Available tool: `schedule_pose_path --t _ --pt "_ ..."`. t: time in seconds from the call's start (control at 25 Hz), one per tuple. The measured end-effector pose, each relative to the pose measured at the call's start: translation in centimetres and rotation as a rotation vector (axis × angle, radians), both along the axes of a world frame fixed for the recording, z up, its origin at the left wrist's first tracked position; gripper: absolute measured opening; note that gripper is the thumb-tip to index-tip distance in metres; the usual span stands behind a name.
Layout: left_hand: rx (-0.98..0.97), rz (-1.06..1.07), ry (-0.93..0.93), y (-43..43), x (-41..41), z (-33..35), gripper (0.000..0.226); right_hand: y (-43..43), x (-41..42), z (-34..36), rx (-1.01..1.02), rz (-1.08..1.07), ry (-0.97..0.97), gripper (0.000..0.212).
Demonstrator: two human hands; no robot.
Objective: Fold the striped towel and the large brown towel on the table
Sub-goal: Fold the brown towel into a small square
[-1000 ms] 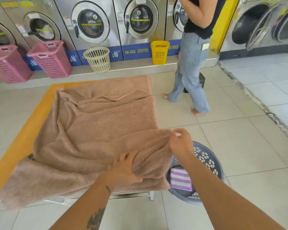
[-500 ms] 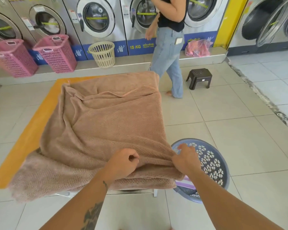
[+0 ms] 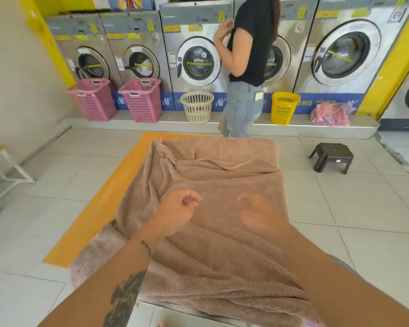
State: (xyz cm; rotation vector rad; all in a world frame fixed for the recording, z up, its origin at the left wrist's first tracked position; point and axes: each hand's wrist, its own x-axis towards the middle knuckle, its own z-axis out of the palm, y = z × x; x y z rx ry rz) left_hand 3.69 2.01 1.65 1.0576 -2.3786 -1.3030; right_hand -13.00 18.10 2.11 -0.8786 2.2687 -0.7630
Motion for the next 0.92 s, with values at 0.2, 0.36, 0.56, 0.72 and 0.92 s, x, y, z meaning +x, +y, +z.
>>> schedule_pose_path --t 0.2,0.36,0.56,0.72,0.92 --pt "0.031 0.077 0.045 -11.9 1.5 -1.6 0.032 -11.8 -1.0 -0.9 -0.056 0.052 -0.008 0.038" --pt "0.057 0.096 0.011 -20.8 2.0 -3.5 0.027 -20.6 -1.7 -2.4 0.067 0.011 0.048 0.029" --pt "0.09 0.039 -0.081 -28.9 0.0 -5.5 0.023 -26.1 -3.5 -3.3 0.169 -0.14 0.073 0.025" --pt "-0.008 -0.064 -0.076 -32.2 -4.3 -6.1 0.025 -28.4 -5.8 -4.4 0.278 -0.118 0.133 0.03" --pt "-0.399 -0.187 -0.126 -34.9 -9.8 -9.1 0.044 -30.6 -9.7 -6.9 0.419 -0.067 0.481 0.037"
